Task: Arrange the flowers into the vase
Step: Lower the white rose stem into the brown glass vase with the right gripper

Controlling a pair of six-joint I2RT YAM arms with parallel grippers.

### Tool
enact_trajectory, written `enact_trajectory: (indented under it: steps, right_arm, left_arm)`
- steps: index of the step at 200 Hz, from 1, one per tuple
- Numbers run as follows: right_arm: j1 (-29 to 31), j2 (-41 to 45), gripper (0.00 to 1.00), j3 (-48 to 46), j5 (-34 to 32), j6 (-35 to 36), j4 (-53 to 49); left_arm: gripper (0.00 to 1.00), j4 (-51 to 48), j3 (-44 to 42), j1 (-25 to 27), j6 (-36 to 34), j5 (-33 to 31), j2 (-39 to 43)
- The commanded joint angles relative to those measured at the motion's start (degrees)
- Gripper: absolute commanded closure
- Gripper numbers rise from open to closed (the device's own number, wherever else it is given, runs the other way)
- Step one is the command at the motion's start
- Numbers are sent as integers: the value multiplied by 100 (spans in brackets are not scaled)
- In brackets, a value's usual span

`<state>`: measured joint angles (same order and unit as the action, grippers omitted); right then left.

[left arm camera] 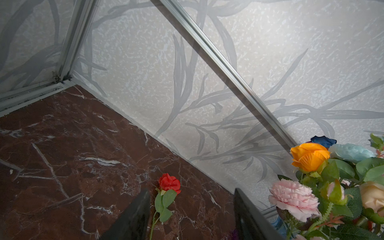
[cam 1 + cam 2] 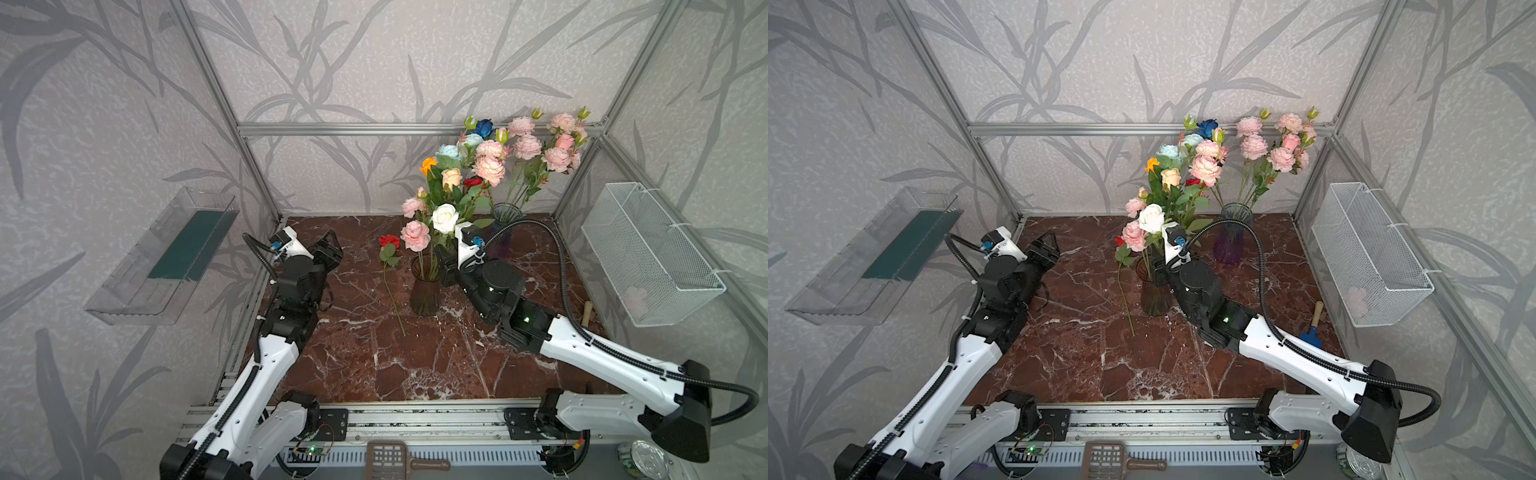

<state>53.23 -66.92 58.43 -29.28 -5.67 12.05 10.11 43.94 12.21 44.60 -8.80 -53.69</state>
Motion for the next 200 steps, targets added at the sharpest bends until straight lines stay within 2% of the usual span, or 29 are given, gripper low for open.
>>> enact_trajectory:
  steps: [1, 65, 200]
  right_arm:
    - [20, 301, 50, 140, 114, -239, -596]
    - [20, 775, 48, 175, 394, -221, -1137]
    - [12, 1576, 42, -460, 158, -345, -2054]
  left_arm:
    - [36, 9, 123, -42, 127, 85, -26]
    - [36, 3, 125, -43, 154, 155, -130]
    - [37, -19, 209, -39, 277, 494, -611]
